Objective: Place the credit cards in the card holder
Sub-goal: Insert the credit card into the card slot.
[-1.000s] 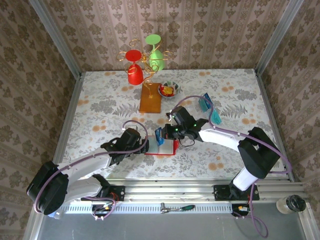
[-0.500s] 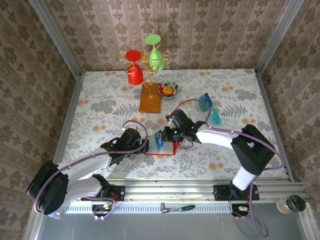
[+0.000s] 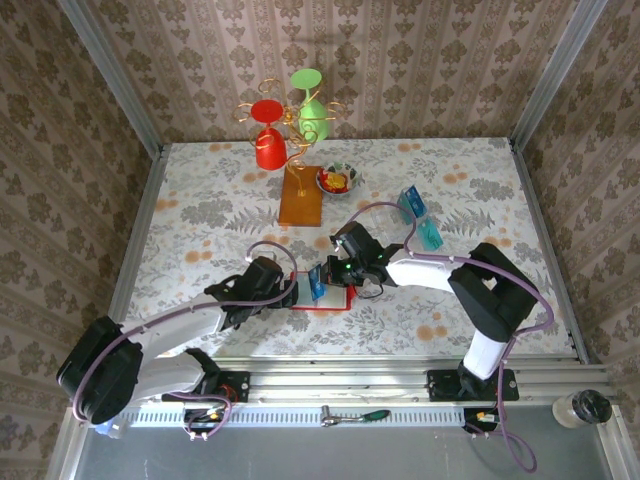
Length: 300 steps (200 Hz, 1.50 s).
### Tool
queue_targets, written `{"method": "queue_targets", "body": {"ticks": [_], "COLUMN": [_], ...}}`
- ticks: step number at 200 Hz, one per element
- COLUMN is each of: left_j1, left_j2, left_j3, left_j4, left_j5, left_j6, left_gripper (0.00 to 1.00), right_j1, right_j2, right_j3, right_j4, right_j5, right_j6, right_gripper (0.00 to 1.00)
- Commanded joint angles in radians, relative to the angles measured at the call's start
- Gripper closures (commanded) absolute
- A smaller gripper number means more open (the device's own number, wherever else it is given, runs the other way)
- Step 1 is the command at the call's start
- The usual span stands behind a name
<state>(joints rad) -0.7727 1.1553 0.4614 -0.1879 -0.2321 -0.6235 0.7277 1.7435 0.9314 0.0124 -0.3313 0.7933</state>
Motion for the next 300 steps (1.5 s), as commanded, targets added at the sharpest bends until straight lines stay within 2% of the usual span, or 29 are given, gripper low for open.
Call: {"method": "queue_targets", "body": {"ticks": [1,251,300], "left_j1": [-0.009,-0.06,-0.078], "left_j2": [0.011,0.135,0.139], "left_j3": [0.011,0.028,0.029], "left_j4": [0.009,0.045,0.018], "left_j5": [-0.001,-0.029,-0.058], "left_j6": [0.017,0.019,0.0], "left_gripper": [0.0,0.0,0.0], "right_j1": [0.007,0.009,-0.018], "right_j2": [0.03,0.042,-0.045], "right_j3": [-0.002,-0.012,-0.013], "right_j4": [0.008,0.032,0.021], "right_j5": [-0.019,-0.036,-0.025], "right_j6": [0.015,0.031,0.017], "right_gripper": [1.0,1.0,1.0]}}
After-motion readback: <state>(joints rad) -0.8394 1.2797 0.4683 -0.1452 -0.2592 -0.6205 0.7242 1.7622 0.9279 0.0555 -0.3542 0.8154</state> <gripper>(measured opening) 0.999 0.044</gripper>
